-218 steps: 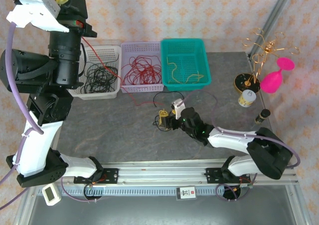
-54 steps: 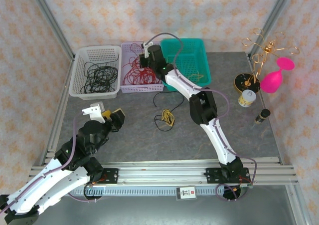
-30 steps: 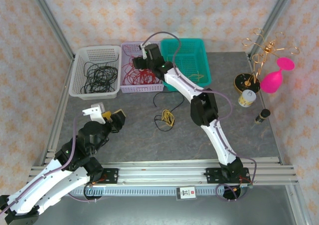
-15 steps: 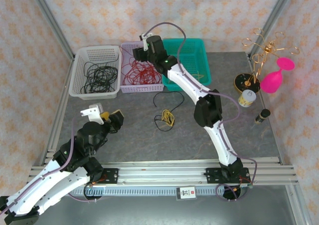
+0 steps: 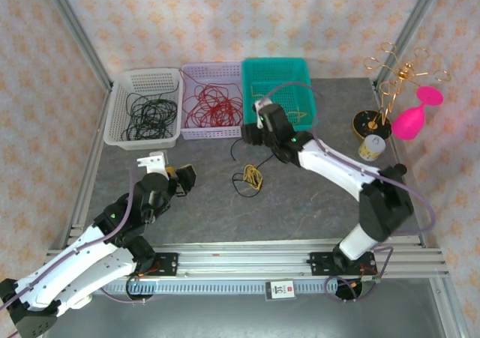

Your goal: Untangle the cables

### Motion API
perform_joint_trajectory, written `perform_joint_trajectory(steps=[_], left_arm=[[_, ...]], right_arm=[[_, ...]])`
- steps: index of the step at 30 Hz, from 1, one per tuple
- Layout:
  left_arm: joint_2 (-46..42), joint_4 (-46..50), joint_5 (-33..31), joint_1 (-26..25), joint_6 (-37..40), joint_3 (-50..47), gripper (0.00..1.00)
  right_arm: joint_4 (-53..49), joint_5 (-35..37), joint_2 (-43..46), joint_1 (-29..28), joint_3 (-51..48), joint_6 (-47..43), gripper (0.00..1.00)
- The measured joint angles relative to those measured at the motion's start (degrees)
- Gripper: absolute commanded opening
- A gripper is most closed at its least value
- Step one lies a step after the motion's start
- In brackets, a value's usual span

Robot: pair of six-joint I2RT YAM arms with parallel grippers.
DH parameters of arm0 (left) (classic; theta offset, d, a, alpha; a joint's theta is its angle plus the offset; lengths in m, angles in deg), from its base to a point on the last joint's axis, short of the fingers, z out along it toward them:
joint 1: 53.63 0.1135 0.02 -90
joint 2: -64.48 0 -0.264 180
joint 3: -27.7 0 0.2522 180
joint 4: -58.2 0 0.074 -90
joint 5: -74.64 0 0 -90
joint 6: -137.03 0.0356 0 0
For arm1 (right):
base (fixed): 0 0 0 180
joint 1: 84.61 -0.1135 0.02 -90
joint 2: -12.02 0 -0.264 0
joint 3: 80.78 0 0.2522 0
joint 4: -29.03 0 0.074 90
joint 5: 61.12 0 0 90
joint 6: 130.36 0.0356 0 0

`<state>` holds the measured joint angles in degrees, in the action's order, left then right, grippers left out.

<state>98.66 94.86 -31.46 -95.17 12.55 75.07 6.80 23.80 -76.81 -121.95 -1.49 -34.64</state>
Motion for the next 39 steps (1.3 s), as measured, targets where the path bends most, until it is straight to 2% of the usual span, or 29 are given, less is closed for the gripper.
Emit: perform_joint_trajectory(steps=[4, 7, 15, 19, 26, 31, 34, 39], left_arm=[[2.73, -4.04, 4.33, 0.0, 1.6, -2.32, 0.6], [5.55, -6.75, 7.48, 0.0, 2.23, -3.13, 0.59], [8.35, -11.96, 12.48, 0.0, 3.02, -5.25, 0.59], [8.87, -13.75, 13.09, 0.0, 2.99, -6.05, 0.59], [13.16, -17.22, 14.47, 0.02, 3.04, -7.48, 0.59], [18.23, -21.57, 16.85, 1.14, 3.78, -7.48, 0.59], [22.03, -24.35, 18.91, 1.75, 4.59, -7.45, 0.58], [26.88, -27.5, 22.88, 1.92, 6.75, -6.93, 0.58]], right_arm=[[-0.7, -1.88, 5.11, 0.0, -10.34, 3.98, 0.56], [-1.01, -4.72, 5.16, 0.0, -13.44, 5.66, 0.52], [1.57, -9.29, -3.54, -3.43, -9.55, 6.73, 0.5], [1.57, -10.23, -4.68, -4.31, -9.55, 6.75, 0.48], [1.2, -9.05, -4.57, -4.66, -10.14, 7.58, 0.25], [0.61, -7.32, -3.08, -4.79, -13.81, 9.14, 0.04], [-0.39, -6.19, -0.9, -4.79, -15.02, 10.45, 0.0], [-3.3, -5.18, 7.61, -5.44, -14.71, 10.75, 0.0]])
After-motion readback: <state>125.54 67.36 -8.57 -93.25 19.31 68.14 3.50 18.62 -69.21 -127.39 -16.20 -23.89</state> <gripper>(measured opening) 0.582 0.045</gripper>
